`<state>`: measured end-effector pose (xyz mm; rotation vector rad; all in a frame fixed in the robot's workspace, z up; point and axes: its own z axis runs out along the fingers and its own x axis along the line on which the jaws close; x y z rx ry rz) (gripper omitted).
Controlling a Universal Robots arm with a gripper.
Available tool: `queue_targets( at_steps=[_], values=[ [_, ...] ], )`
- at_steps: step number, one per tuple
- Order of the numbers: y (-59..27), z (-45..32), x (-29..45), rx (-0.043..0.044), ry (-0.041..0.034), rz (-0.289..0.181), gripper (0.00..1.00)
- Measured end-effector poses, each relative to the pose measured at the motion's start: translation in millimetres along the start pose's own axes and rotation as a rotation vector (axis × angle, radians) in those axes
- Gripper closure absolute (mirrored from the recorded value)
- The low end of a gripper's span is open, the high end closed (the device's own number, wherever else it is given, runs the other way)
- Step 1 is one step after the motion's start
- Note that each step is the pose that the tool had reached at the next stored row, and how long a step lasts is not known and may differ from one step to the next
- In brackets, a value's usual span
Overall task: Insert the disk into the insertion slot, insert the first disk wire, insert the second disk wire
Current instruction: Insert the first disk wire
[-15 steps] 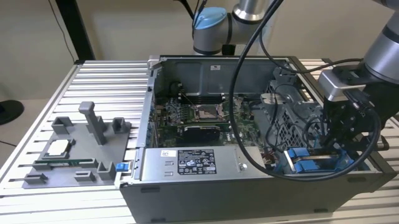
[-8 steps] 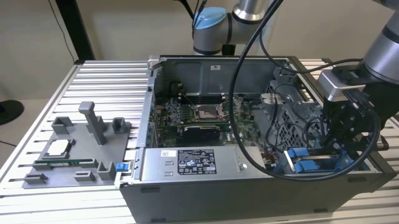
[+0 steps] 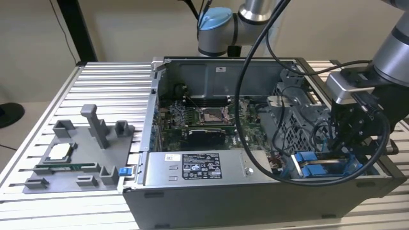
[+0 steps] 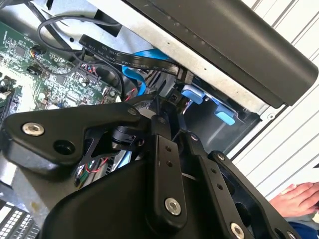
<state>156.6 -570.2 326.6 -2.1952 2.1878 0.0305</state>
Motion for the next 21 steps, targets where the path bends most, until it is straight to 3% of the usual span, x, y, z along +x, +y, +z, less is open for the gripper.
queue_targets(
  at_steps=[14, 15, 16, 21],
  values=[
    [0.0, 1.2, -0.4, -0.0001, 0.0008, 0.0, 1.0],
    [0.1, 0.5, -0.3, -0.0016, -0.0023, 0.0, 0.0],
    [0.0, 0.2, 0.1, -0.0038, -0.0051, 0.0, 0.0],
    [-0.1, -5.0, 0.5, -0.0145, -0.0048, 0.001, 0.0]
  ],
)
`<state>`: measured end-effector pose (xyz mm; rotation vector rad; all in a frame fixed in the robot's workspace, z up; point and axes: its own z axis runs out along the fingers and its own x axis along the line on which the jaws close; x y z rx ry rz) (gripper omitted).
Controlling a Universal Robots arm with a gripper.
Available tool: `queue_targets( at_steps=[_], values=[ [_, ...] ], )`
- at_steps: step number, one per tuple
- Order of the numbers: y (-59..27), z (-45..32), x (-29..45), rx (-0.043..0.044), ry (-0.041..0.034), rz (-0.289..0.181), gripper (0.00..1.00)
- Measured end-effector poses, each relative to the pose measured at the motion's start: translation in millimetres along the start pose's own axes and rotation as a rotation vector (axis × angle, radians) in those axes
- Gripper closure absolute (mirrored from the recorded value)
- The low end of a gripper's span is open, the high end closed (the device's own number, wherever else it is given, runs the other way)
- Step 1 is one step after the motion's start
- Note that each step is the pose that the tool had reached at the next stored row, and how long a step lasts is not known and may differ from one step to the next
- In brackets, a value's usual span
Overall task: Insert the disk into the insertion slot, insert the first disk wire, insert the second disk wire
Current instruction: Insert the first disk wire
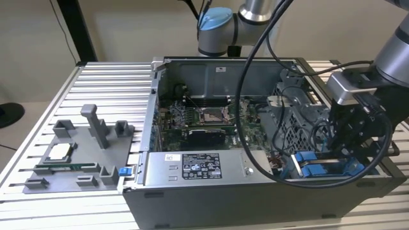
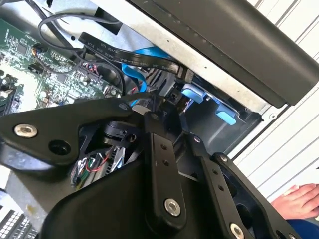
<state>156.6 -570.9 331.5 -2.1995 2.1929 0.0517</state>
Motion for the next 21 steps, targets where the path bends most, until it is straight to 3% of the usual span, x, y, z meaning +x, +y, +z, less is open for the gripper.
queue_targets(
  at_steps=[9, 15, 18, 21],
  values=[
    [0.0, -18.1, -0.4, -0.0231, 0.0002, 0.001, 0.0],
    [0.0, -41.1, -1.5, -0.0278, 0.0003, 0.002, 0.0],
    [-2.1, -42.7, -1.6, -0.0279, -0.0001, 0.001, 0.0],
    [-13.6, -42.4, -1.5, -0.031, 0.0002, 0.001, 0.0]
  ],
)
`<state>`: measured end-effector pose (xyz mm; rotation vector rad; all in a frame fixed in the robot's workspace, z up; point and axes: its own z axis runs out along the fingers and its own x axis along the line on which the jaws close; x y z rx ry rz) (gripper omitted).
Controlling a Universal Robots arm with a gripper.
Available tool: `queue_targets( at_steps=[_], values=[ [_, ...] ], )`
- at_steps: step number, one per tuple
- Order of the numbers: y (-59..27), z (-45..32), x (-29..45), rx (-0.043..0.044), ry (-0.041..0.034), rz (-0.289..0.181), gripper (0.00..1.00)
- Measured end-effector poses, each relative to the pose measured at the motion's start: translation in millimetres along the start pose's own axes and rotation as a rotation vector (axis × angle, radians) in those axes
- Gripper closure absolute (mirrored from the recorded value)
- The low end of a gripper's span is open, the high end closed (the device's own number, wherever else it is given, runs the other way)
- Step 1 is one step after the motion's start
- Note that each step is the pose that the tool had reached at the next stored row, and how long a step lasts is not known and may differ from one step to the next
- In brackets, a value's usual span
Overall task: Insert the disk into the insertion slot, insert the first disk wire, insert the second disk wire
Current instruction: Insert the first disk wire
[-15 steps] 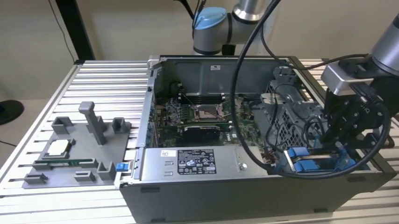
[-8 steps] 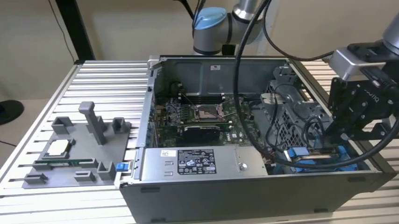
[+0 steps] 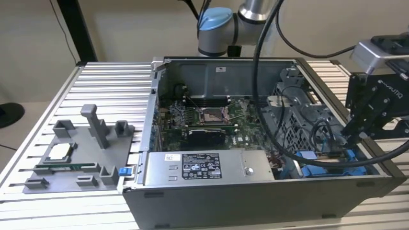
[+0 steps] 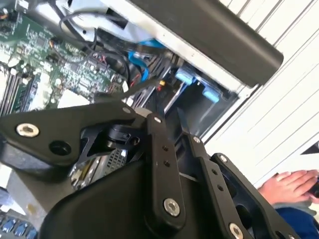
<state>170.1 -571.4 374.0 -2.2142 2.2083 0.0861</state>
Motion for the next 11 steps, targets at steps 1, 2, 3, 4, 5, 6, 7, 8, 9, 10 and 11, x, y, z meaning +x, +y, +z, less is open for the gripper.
queue_targets(
  at_steps=[1, 2, 3, 4, 5, 6, 7, 8, 9, 10, 11],
  values=[
    [-4.2, 0.5, 0.0, -0.0013, 0.0, -0.001, 0.0],
    [-7.8, 1.8, 0.1, -0.0025, -0.0001, -0.002, 0.0],
    [-11.3, 3.4, 0.1, -0.0032, -0.0001, -0.003, 0.0],
    [-14.4, 5.0, 0.3, -0.004, 0.0, -0.006, 0.0],
    [-17.1, 6.6, 0.3, -0.0046, 0.0001, -0.008, 0.0],
    [-19.5, 8.0, 0.4, -0.005, 0.0003, -0.012, 0.0],
    [-21.6, 9.5, 0.5, -0.0054, 0.0004, -0.016, 0.0],
    [-23.6, 11.0, 0.6, -0.0061, 0.0006, -0.021, 0.0],
    [-24.8, 12.4, 0.7, -0.0072, 0.0009, -0.027, 0.0],
    [-25.2, 13.6, 0.7, -0.0089, 0.001, -0.035, 0.0],
    [-25.1, 14.4, 0.8, -0.0101, 0.0014, -0.044, 0.0]
  ],
)
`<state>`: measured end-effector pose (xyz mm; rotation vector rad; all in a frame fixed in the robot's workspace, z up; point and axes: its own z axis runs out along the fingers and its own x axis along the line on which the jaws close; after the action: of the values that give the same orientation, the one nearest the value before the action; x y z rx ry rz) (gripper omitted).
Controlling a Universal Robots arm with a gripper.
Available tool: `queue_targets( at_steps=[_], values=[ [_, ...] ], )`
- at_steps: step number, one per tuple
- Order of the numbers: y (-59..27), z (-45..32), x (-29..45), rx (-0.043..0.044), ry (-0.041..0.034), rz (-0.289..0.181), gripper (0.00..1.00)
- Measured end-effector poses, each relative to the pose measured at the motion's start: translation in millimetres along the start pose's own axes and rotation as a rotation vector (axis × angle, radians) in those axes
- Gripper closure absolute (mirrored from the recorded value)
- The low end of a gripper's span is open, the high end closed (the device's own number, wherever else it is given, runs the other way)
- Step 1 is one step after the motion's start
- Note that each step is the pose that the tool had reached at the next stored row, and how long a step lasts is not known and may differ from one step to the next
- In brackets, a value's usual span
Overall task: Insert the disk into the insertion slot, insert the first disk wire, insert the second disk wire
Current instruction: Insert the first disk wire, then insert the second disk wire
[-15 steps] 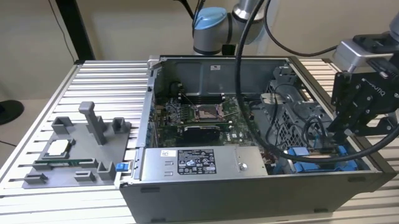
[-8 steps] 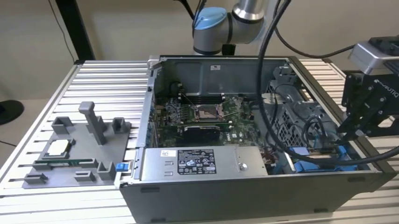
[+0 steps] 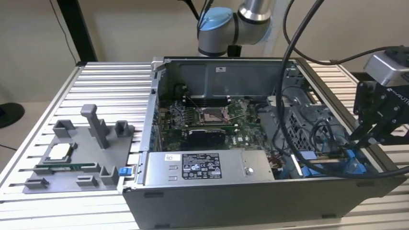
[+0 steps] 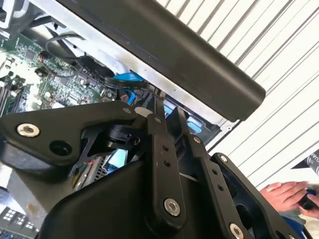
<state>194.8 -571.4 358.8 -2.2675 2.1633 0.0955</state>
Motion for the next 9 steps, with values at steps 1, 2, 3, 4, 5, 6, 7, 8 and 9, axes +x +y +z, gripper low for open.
queue_targets(
  at_steps=[1, 2, 3, 4, 5, 6, 7, 8, 9],
  values=[
    [0.0, 0.5, 0.0, -0.0014, 0.0003, -0.011, 0.0],
    [-0.1, 1.0, 0.0, -0.0026, 0.0004, -0.024, 0.0],
    [-0.2, 1.5, 0.1, -0.0034, -0.0003, -0.038, 0.0],
    [-0.2, 2.0, 0.1, -0.004, -0.0012, -0.053, 0.0],
    [-0.2, 2.4, 0.1, -0.0045, -0.0025, -0.066, 0.0],
    [-0.2, 2.8, 0.1, -0.0051, -0.0041, -0.08, 0.0],
    [-0.2, 3.3, 0.1, -0.0056, -0.0061, -0.094, 0.0],
    [-0.2, 3.8, 0.1, -0.006, -0.0084, -0.106, 0.0],
    [-0.3, 4.1, 0.1, -0.0062, -0.0109, -0.116, 0.0]
  ],
)
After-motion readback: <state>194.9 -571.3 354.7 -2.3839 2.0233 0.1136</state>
